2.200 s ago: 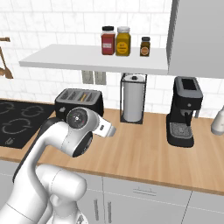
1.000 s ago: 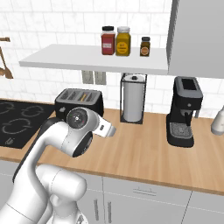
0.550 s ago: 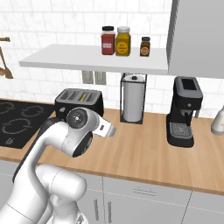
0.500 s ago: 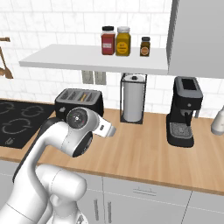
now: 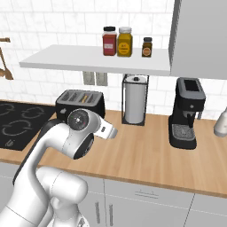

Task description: Start the toaster. Once the lever pops up, take the bread to the plate on the dining counter.

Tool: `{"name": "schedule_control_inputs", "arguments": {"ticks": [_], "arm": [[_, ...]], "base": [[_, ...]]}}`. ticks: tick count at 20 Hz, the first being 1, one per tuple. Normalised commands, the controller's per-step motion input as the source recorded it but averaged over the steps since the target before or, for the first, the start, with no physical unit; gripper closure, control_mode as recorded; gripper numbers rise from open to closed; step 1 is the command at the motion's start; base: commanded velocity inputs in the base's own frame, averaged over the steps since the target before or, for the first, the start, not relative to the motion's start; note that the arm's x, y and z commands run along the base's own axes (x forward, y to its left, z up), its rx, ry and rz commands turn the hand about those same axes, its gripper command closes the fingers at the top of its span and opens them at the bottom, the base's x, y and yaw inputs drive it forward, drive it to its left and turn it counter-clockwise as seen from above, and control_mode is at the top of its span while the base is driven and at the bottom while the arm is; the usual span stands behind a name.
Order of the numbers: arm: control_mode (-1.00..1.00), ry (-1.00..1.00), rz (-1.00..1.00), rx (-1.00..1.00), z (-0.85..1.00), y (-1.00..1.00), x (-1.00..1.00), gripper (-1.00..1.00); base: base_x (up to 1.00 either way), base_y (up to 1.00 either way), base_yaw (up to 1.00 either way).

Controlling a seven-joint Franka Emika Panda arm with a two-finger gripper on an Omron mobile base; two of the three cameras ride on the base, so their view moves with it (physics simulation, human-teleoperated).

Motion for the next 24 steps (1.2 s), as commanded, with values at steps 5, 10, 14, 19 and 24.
{"name": "schedule_control_inputs", "arguments": {"ticks": [5, 10, 14, 19, 24], "arm": [[-1.0, 0.0, 0.0, 0.0, 0.0, 0.0, 0.0, -1.0], [-1.0, 0.0, 0.0, 0.0, 0.0, 0.0, 0.0, -1.0], [-1.0, 0.0, 0.0, 0.0, 0.0, 0.0, 0.0, -1.0], [-1.0, 0.0, 0.0, 0.0, 0.0, 0.0, 0.0, -1.0], [-1.0, 0.0, 0.0, 0.0, 0.0, 0.0, 0.0, -1.0]], "base": [[0.0, 0.0, 0.0], [0.0, 0.0, 0.0], [0.0, 0.0, 0.0], [0.0, 0.0, 0.0], [0.0, 0.0, 0.0]]}}
